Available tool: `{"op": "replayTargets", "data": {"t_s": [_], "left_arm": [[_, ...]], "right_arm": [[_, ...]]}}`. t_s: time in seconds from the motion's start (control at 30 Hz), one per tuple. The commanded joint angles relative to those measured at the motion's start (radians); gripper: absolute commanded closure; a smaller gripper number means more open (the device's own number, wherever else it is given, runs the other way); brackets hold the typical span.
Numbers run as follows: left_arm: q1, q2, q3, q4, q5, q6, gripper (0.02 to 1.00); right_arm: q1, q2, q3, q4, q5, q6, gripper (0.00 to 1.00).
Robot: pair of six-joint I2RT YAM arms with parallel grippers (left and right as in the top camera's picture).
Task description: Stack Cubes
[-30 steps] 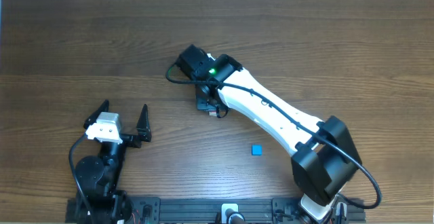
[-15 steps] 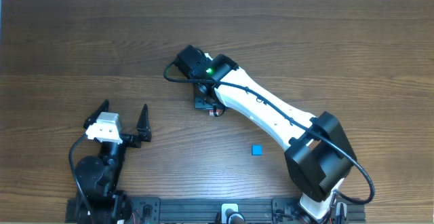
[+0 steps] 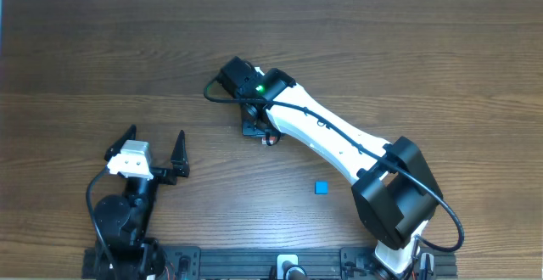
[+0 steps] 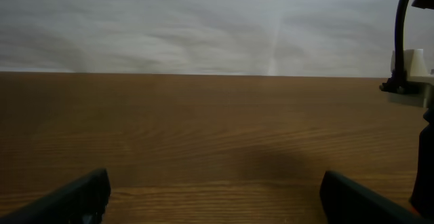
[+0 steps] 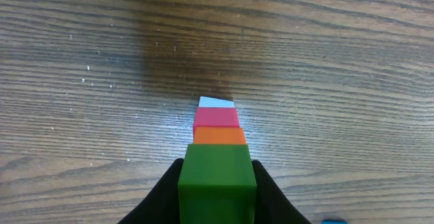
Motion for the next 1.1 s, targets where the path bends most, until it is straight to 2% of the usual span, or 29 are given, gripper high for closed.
{"op": "replayTargets", "data": {"t_s": [0.03, 0.17, 0.23, 0.37, 0.47, 0.6, 0.77, 0.9, 1.1], "left_arm": [[0.005, -0.007, -0.005, -0.001, 0.014, 0.011, 0.018], [0.005, -0.007, -0.005, -0.001, 0.014, 0.011, 0.018], [0.005, -0.007, -0.005, -0.001, 0.014, 0.011, 0.018], [0.005, -0.007, -0.005, -0.001, 0.014, 0.011, 0.018], [0.005, -0.007, -0.005, -0.001, 0.014, 0.011, 0.018], [0.005, -0.007, -0.005, -0.001, 0.014, 0.011, 0.018], [0.005, -0.007, -0.005, -0.001, 0.014, 0.011, 0.018], [0.005, -0.007, -0.005, -0.001, 0.014, 0.011, 0.018], [0.005, -0.007, -0.005, -0.001, 0.014, 0.011, 0.02]], "right_arm": [[0.001, 0.014, 0.006, 0.0, -0.005, 0.013, 0.855], [0.001, 0.014, 0.006, -0.001, -0.005, 0.013, 0.641], [0.001, 0.014, 0.006, -0.001, -0.005, 0.013, 0.57], [0.001, 0.014, 0.006, -0.002, -0.005, 0.013, 0.503], [0.001, 0.014, 0.006, -0.005, -0.005, 0.013, 0.364], [0.002, -0.02, 0.007, -0.024, 0.002, 0.002, 0.012], [0.02, -0.137, 0.007, -0.081, 0.036, -0.014, 0.007], [0.052, -0.29, -0.025, -0.229, 0.102, -0.014, 0.009], [0.054, -0.515, -0.274, -0.244, 0.099, 0.0, 0.007]]}}
